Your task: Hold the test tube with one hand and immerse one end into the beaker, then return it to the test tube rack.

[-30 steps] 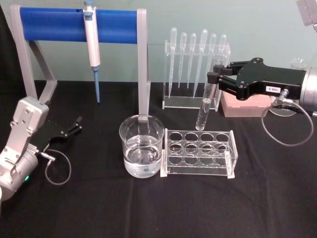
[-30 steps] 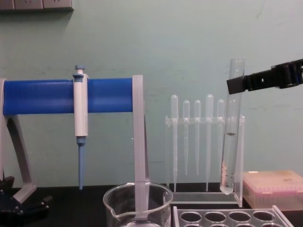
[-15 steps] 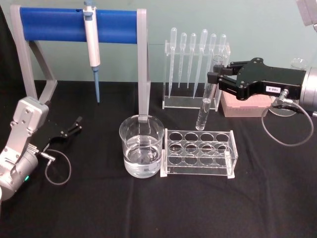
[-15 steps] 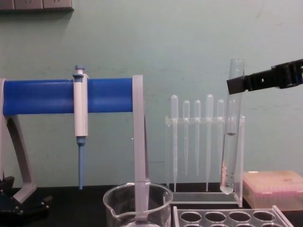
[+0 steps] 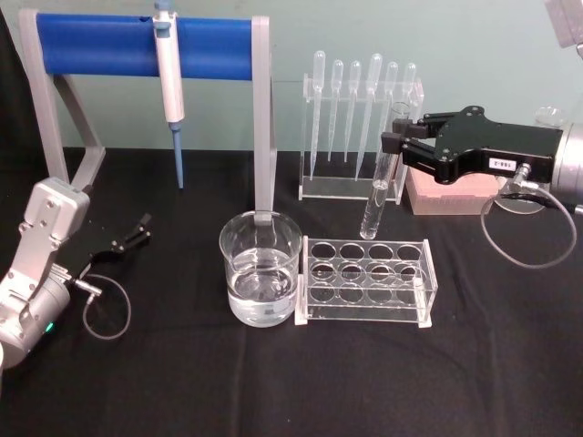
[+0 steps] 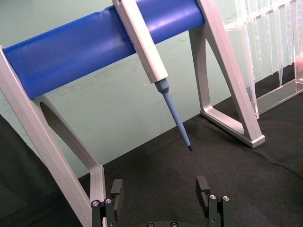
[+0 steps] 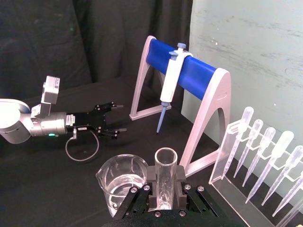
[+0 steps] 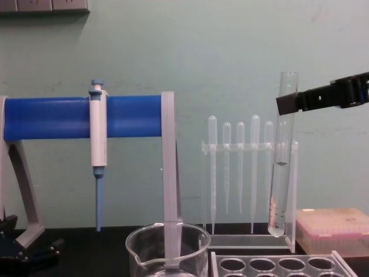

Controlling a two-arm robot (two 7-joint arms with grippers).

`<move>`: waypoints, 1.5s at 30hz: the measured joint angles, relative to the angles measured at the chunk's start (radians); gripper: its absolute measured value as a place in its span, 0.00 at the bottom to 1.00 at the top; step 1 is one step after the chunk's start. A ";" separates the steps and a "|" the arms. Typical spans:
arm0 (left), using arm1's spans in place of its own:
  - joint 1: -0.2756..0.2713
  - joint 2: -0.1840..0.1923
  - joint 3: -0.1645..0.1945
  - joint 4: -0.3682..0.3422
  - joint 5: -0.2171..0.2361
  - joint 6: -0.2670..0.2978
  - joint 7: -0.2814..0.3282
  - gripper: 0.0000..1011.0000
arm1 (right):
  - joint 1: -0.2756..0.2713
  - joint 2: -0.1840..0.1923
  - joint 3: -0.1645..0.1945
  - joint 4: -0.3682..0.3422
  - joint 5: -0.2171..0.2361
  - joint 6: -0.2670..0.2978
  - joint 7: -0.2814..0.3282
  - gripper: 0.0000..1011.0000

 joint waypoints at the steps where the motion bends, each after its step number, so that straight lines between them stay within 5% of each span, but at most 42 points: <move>1: 0.000 0.000 0.000 0.000 0.000 0.000 0.000 0.99 | 0.000 0.000 0.000 0.000 0.000 0.000 0.000 0.22; 45: 0.000 0.000 0.000 0.000 0.000 0.000 0.000 0.99 | 0.000 0.000 0.000 0.000 0.000 0.000 0.000 0.22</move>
